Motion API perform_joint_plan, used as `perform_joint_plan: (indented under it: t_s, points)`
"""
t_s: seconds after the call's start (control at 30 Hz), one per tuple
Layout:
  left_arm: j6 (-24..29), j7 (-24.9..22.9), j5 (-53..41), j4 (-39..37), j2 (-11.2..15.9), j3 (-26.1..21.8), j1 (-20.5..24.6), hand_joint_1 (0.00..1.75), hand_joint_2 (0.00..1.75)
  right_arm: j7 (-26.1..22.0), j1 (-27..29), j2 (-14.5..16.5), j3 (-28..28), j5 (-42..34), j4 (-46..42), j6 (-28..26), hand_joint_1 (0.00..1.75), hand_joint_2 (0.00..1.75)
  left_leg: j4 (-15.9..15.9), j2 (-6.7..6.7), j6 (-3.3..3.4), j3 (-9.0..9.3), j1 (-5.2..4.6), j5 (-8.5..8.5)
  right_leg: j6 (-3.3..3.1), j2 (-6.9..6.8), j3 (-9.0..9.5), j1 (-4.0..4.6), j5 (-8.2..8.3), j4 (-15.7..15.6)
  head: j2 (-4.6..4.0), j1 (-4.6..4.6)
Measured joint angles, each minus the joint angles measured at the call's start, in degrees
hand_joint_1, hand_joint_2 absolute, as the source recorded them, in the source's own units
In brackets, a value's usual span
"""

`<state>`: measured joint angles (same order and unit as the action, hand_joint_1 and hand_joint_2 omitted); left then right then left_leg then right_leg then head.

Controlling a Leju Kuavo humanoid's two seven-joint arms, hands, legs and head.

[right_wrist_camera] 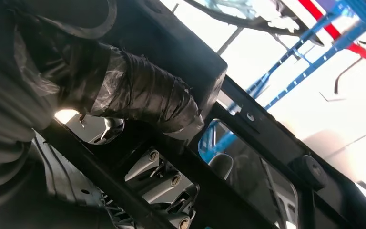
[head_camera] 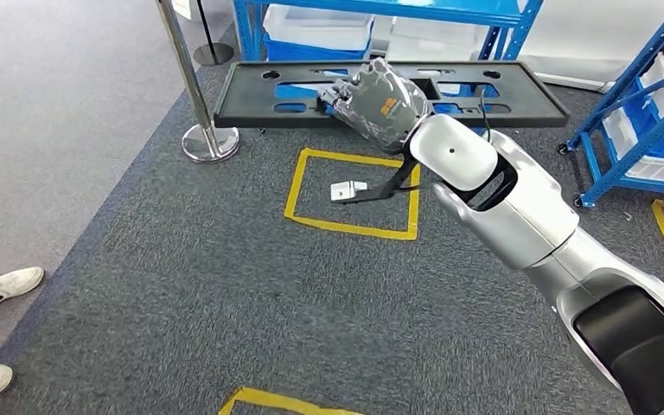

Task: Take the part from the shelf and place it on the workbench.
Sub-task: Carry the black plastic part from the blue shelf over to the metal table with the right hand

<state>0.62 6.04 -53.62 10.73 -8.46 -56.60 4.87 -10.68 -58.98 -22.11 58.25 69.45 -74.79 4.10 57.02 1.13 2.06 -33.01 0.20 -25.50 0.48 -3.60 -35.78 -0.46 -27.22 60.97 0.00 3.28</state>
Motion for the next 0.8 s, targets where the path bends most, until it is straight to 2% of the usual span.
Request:
perform_joint_plan:
  t_s: [0.07, 0.1, 0.13, 0.17, 0.2, 0.23, 0.3, 0.33, 0.37, 0.43, 0.47, 0.5, 0.53, 0.57, 0.6, 0.63, 0.67, 0.7, 0.73, 0.8]
  points:
    - [-0.01, 0.01, -0.01, 0.00, -0.07, -0.02, 0.09, 0.00, 1.75, 0.00, -0.04, 0.02, 0.02, 0.04, 0.04, 0.04, 1.75, 1.75, -0.32, -0.85, 0.50, -0.32, 0.13, 0.60, 0.32, 2.72, -2.56, -0.22, -3.83, 6.05, 0.00, 0.01]
    - [-0.01, 0.02, -0.01, 0.00, -0.07, -0.03, 0.15, 0.00, 1.75, 0.00, 0.01, 0.02, 0.07, 0.05, 0.09, 0.07, 1.75, 1.75, -0.23, -1.36, 0.60, -0.62, 0.11, 0.76, 0.41, 3.26, -4.19, -0.26, -5.67, 9.91, 0.00, 0.01]
    - [-0.01, 0.01, -0.02, 0.00, -0.07, -0.05, 0.17, 0.00, 1.75, -0.01, 0.08, 0.02, 0.15, 0.06, 0.17, 0.10, 1.75, 1.75, -0.06, -1.98, 0.63, -0.89, 0.10, 0.87, 0.52, 3.43, -5.41, -0.30, -6.67, 12.86, 0.00, 0.01]
    - [-0.01, 0.01, -0.03, 0.00, -0.05, -0.07, 0.14, 0.00, 1.75, -0.01, 0.13, 0.01, 0.27, 0.06, 0.26, 0.13, 1.75, 1.75, 0.17, -2.65, 0.60, -1.14, 0.10, 0.94, 0.59, 3.48, -5.75, -0.36, -6.58, 13.92, 0.00, 0.01]
    - [-0.01, 0.00, -0.07, 0.00, -0.05, -0.09, 0.09, 0.00, 1.75, -0.01, 0.14, 0.01, 0.39, 0.06, 0.34, 0.14, 1.75, 1.75, 0.51, -3.34, 0.52, -1.38, 0.13, 0.95, 0.62, 3.56, -4.98, -0.46, -5.39, 12.74, 0.00, 0.01]
    - [-0.01, -0.01, -0.11, 0.00, -0.05, -0.11, 0.04, 0.00, 1.75, -0.01, 0.09, 0.01, 0.49, 0.06, 0.38, 0.15, 1.75, 1.75, 0.94, -4.04, 0.39, -1.60, 0.15, 0.89, 0.61, 3.91, -3.20, -0.62, -3.44, 9.51, 0.00, 0.01]
    - [-0.03, -0.01, -0.20, 0.00, -0.09, -0.14, 0.06, 0.00, 1.75, 0.00, -0.09, 0.01, 0.61, 0.04, 0.40, 0.18, 1.75, 1.75, 1.95, -5.30, -0.09, -2.28, 0.19, 0.70, 0.48, 6.10, 0.37, -0.97, -0.97, 2.60, 0.00, 0.00]
    - [-0.06, -0.01, -0.26, 0.00, -0.11, -0.14, 0.12, 0.00, 1.75, 0.00, -0.17, 0.01, 0.67, 0.02, 0.42, 0.27, 1.75, 1.75, 2.31, -5.89, -0.45, -2.73, 0.23, 0.73, 0.37, 7.03, 1.26, -1.00, -0.57, 0.61, 0.00, -0.01]
    - [-0.09, -0.01, -0.31, 0.00, -0.12, -0.14, 0.13, 0.00, 1.75, 0.00, -0.22, 0.01, 0.77, -0.01, 0.44, 0.40, 1.75, 1.75, 2.48, -6.46, -0.84, -3.18, 0.28, 0.86, 0.23, 7.56, 1.43, -0.93, -0.75, -0.01, 0.00, -0.01]
    - [-0.16, -0.02, -0.44, 0.00, -0.12, -0.16, -0.02, 0.00, 1.75, -0.01, -0.32, 0.06, 0.91, -0.12, 0.45, 0.67, 1.75, 1.75, 2.42, -7.57, -1.64, -3.78, 0.43, 1.26, -0.32, 6.54, 1.33, -0.84, -0.40, -0.32, 0.00, 0.01]
    - [-0.20, -0.03, -0.48, 0.00, -0.17, -0.16, -0.16, 0.00, 1.75, -0.01, -0.39, 0.11, 0.94, -0.16, 0.44, 0.75, 1.75, 1.75, 2.68, -7.29, -1.97, -4.07, 0.38, 1.06, -0.71, 5.90, 1.40, -0.95, -0.18, -0.59, 0.00, 0.00]
    - [-0.22, -0.03, -0.51, 0.00, -0.22, -0.18, -0.23, 0.00, 1.75, -0.01, -0.52, 0.15, 0.94, -0.20, 0.42, 0.80, 1.75, 1.75, 3.78, -6.32, -2.28, -4.65, 0.35, 0.29, -1.13, 5.22, 1.47, -1.07, 0.05, -0.90, 0.00, -0.09]
    - [-0.24, -0.03, -0.53, 0.00, -0.26, -0.18, -0.23, 0.00, 1.75, -0.01, -0.65, 0.17, 0.94, -0.22, 0.41, 0.84, 1.75, 1.75, 6.02, -4.88, -2.55, -5.67, 0.34, -1.11, -1.45, 4.57, 1.53, -1.18, 0.23, -1.17, 0.00, -0.16]
    - [-0.25, -0.03, -0.54, 0.00, -0.28, -0.18, -0.21, 0.00, 1.75, -0.01, -0.74, 0.16, 0.94, -0.23, 0.40, 0.89, 1.75, 1.75, 9.25, -3.27, -2.81, -7.10, 0.35, -2.89, -1.63, 3.95, 1.53, -1.04, 0.32, -1.26, 0.00, -0.24]
    - [-0.25, -0.03, -0.55, 0.00, -0.26, -0.19, -0.16, 0.00, 1.75, -0.01, -0.80, 0.15, 0.95, -0.25, 0.40, 0.94, 1.75, 1.75, 13.02, -2.24, -3.03, -8.75, 0.46, -4.68, -1.71, 3.29, 1.47, -0.92, 0.36, -1.26, 0.00, -0.30]
    - [-0.25, -0.03, -0.55, 0.00, -0.24, -0.19, -0.14, 0.00, 1.75, -0.01, -0.81, 0.14, 0.95, -0.27, 0.40, 0.98, 1.75, 1.75, 16.14, -1.72, -3.18, -10.10, 0.54, -5.83, -1.72, 2.61, 1.40, -0.83, 0.37, -1.22, 0.00, -0.29]
    - [-0.25, -0.03, -0.55, 0.00, -0.23, -0.19, -0.16, 0.00, 1.75, -0.01, -0.80, 0.15, 0.96, -0.29, 0.41, 1.01, 1.75, 1.75, 17.57, -1.50, -3.25, -10.63, 0.58, -6.04, -1.72, 1.93, 1.36, -0.78, 0.36, -1.18, 0.00, -0.30]
    - [-0.25, -0.03, -0.55, 0.00, -0.25, -0.20, -0.19, 0.00, 1.75, -0.01, -0.80, 0.15, 0.96, -0.31, 0.41, 1.03, 1.75, 1.75, 16.85, -1.36, -3.24, -10.07, 0.59, -5.26, -1.70, 1.26, 1.34, -0.75, 0.35, -1.13, 0.00, -0.30]
    - [-0.25, -0.03, -0.55, 0.00, -0.24, -0.20, -0.22, 0.00, 1.75, -0.01, -0.82, 0.15, 0.96, -0.32, 0.40, 1.03, 1.75, 1.75, 13.93, -1.05, -3.13, -8.38, 0.57, -3.66, -1.66, 0.63, 1.35, -0.73, 0.33, -1.11, 0.00, -0.30]
    - [-0.25, -0.03, -0.55, 0.00, -0.22, -0.22, -0.18, 0.00, 1.75, -0.01, -0.94, 0.14, 0.96, -0.32, 0.39, 1.02, 1.75, 1.75, 5.89, 0.65, -2.57, -3.94, 0.21, -0.83, -1.46, -0.51, 1.46, -0.56, 0.26, -1.13, 0.00, -0.30]
